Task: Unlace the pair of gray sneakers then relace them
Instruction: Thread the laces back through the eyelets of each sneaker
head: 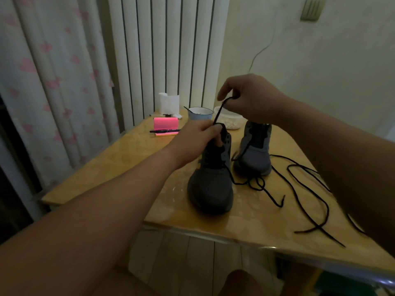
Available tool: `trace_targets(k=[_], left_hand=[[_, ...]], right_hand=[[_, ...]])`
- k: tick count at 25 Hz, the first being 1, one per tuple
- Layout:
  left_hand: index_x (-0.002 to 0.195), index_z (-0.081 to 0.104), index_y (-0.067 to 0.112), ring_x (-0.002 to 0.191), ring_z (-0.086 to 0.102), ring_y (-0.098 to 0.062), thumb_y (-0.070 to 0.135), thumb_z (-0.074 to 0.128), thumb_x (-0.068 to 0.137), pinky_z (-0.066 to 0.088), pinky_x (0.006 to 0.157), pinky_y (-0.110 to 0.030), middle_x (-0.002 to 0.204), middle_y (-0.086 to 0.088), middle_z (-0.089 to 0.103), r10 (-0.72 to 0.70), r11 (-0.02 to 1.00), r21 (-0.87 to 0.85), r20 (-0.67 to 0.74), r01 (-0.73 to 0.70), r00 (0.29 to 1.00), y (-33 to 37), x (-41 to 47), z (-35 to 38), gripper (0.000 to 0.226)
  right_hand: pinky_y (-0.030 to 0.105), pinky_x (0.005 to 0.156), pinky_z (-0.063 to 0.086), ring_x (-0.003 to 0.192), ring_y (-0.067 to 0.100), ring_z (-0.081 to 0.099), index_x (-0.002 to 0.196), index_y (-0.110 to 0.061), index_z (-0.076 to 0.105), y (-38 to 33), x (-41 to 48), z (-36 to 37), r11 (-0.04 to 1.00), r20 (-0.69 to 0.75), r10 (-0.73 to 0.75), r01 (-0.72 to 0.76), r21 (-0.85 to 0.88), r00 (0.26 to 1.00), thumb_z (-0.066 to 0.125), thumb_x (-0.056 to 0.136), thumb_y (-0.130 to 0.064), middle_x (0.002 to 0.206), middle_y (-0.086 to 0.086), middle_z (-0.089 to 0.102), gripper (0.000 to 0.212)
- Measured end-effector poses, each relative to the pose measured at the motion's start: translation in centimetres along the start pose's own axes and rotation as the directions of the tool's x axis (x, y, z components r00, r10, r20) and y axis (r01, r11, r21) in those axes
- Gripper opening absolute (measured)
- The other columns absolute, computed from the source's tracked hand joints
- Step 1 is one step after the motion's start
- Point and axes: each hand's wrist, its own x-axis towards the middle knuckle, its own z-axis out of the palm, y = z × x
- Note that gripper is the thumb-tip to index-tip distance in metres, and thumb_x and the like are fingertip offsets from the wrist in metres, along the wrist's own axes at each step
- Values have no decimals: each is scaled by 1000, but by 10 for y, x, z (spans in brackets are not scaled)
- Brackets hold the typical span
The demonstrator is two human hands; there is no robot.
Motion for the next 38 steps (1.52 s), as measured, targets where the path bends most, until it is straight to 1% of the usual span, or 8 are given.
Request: trace_targets(k=[3, 7, 13, 17, 22, 27, 32, 38], left_hand=[[84, 58, 10, 83, 70, -33, 20, 51, 108, 56, 94, -42, 72, -7, 60, -68, 964, -260, -39, 56, 997, -5, -6, -14, 27], [66, 59, 20, 77, 65, -25, 33, 58, 104, 55, 97, -49, 69, -4, 56, -201, 895, -424, -102, 140, 974, -15, -12, -30, 40], [145, 51, 20, 111, 63, -11, 64, 48, 102, 52, 91, -29, 124, 3, 65, -6, 991, 133, 9, 5, 1000, 34, -1, 0, 61], [103, 66, 16, 64, 55, -10, 56, 44, 108, 44, 58, -29, 79, 0, 61, -3, 971, 240, 47, -8, 999, 45, -2, 6, 46], [84, 63, 4, 63, 42, -18, 33, 58, 104, 35, 60, -34, 73, -5, 48, -159, 961, 181, -259, 209, 953, -13, -24, -40, 35], [64, 53, 17, 59, 42, -16, 22, 69, 96, 36, 59, -31, 62, 1, 46, -325, 878, 364, -20, 310, 945, -51, -47, -31, 36], [83, 64, 19, 56, 51, -15, 23, 69, 95, 36, 51, -29, 74, -4, 63, -526, 836, 423, 432, 350, 733, -49, -52, -47, 14], [129, 61, 29, 107, 58, -8, 20, 64, 101, 50, 86, -22, 123, 9, 59, -2, 898, 438, -72, 33, 997, -40, -33, -30, 30]], right_hand=[[26, 68, 48, 74, 5, 56, 108, -19, 74, 23, -16, -3, 991, 16, 125, -125, 36, 992, 66, 100, -26, 88, -10, 61, 13], [35, 68, 50, 77, 24, 64, 99, -15, 75, 57, -57, 11, 936, 89, 310, -320, 147, 947, 67, 100, -36, 88, 9, 70, 23], [35, 66, 48, 73, 19, 60, 96, -12, 69, 18, -42, 25, 986, 99, 152, -158, 59, 984, 65, 100, -31, 81, 6, 64, 20], [32, 61, 44, 71, 17, 55, 102, -10, 64, 8, -38, 18, 965, 149, 163, -189, 183, 975, 70, 97, -30, 83, 3, 60, 21], [26, 50, 27, 57, 14, 36, 123, -10, 63, 62, -80, 13, 441, 403, 217, -458, 772, 889, 52, 107, -18, 72, 1, 46, 22], [25, 63, 58, 81, 16, 72, 124, -10, 66, 71, -102, 35, -26, 411, 247, -418, 908, 877, 43, 98, -6, 105, 7, 73, 35], [29, 77, 60, 102, 25, 68, 124, -10, 67, 67, -105, 58, 90, 354, 314, -399, 913, 881, 54, 105, -22, 113, 9, 72, 26], [34, 75, 58, 82, 21, 68, 111, -7, 66, 59, -100, 72, 287, 402, 371, -515, 807, 837, 48, 110, -21, 86, 7, 64, 23]])
